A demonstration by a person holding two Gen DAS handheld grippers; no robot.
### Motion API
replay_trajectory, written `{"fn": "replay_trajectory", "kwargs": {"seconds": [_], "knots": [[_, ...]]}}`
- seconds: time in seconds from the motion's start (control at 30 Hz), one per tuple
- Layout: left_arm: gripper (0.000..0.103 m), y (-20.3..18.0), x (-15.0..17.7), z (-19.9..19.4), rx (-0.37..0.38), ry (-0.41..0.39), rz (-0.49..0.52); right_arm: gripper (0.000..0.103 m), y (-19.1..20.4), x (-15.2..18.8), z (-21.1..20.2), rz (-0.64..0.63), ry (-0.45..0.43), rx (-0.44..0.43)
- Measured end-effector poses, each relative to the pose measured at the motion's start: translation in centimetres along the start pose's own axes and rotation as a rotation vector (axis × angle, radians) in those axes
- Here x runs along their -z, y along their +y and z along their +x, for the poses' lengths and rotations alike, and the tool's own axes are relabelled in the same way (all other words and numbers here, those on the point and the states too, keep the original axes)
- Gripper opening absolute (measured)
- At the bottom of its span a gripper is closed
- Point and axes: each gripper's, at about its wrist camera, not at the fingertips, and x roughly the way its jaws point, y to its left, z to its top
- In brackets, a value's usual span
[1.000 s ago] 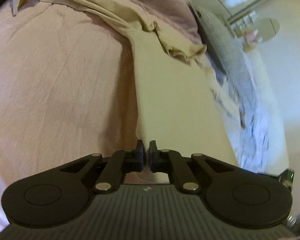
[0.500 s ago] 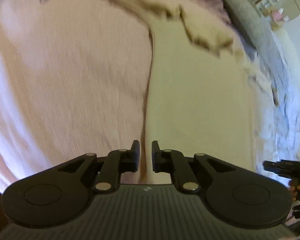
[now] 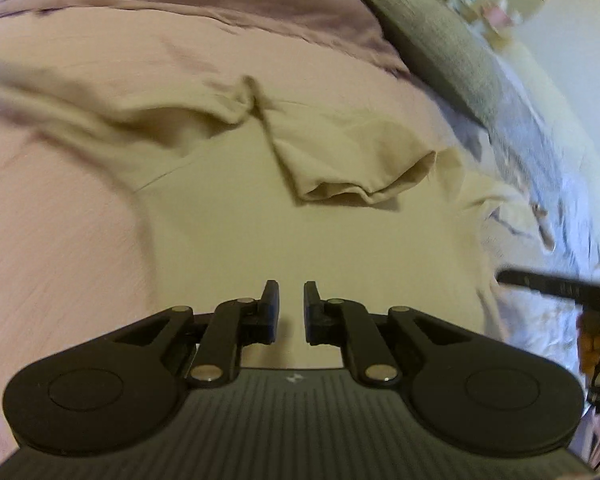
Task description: Fold clothes
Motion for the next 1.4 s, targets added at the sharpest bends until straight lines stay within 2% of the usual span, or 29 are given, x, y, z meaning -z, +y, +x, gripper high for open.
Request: {"fn": "replay_trajectory", "kwargs": {"seconds": [0.13, 0.33, 0.5, 0.57, 0.63, 0.73, 0.8, 0.83, 0.9, 0.97, 1.03, 1.17, 1.27, 1.4], "knots": [[0.008, -0.3, -1.7, 4.3, -0.014, 0.028, 0.086, 0.036, 1.2, -2.1, 4.6, -0.072, 0.010, -0.024], [0.007, 0.9, -4.3, 7.5, -0.029, -0.011, 0.146, 0.036, 2.2, -4.6, 9.6, -0.165, 0.007, -0.018], [0.006, 1.6, -8.9, 9.6, -0.035, -0.048, 0.226, 0.036, 4.9, -8.2, 13.4, -0.291, 0.027, -0.068], [0.006, 1.9, -11.4, 10.1, -0.046, -0.085, 0.249, 0.036, 6.2, -10.4, 14.4, -0.316, 0.008, -0.093], [0.005, 2.5, -14.3, 9.7, -0.059, -0.158, 0.218, 0.036, 6.4, -13.2, 14.7, -0.207, -0.058, -0.136], [0.006, 4.5, -18.3, 8.3, -0.063, -0.268, 0.079, 0.036, 2.7, -17.2, 13.6, 0.111, -0.191, -0.141], [0.006, 6.0, -19.9, 7.1, -0.071, -0.310, -0.008, 0.036, 2.2, -18.3, 12.7, 0.138, -0.236, -0.090], [0.006, 6.6, -19.9, 6.5, -0.071, -0.314, -0.031, 0.036, 2.4, -18.3, 12.5, 0.107, -0.220, -0.070], [0.006, 7.6, -19.2, 5.0, -0.072, -0.314, -0.054, 0.036, 2.8, -17.4, 12.1, 0.028, -0.170, -0.050], [0.006, 8.6, -17.2, 3.6, -0.089, -0.286, -0.061, 0.036, 2.8, -15.3, 11.6, -0.027, -0.107, -0.056], [0.006, 9.9, -14.3, 1.9, -0.123, -0.248, -0.090, 0.036, 2.5, -12.8, 10.9, -0.060, -0.046, -0.062], [0.007, 13.2, -7.6, -2.2, -0.211, -0.180, -0.211, 0.036, 3.7, -8.5, 10.1, -0.110, 0.042, -0.091], [0.007, 15.9, -4.0, -5.1, -0.266, -0.162, -0.307, 0.036, 5.3, -9.1, 10.6, -0.157, 0.018, -0.101], [0.007, 19.2, -2.4, -7.6, -0.337, -0.184, -0.383, 0.036, 7.5, -12.6, 13.2, -0.181, -0.053, -0.114]]}}
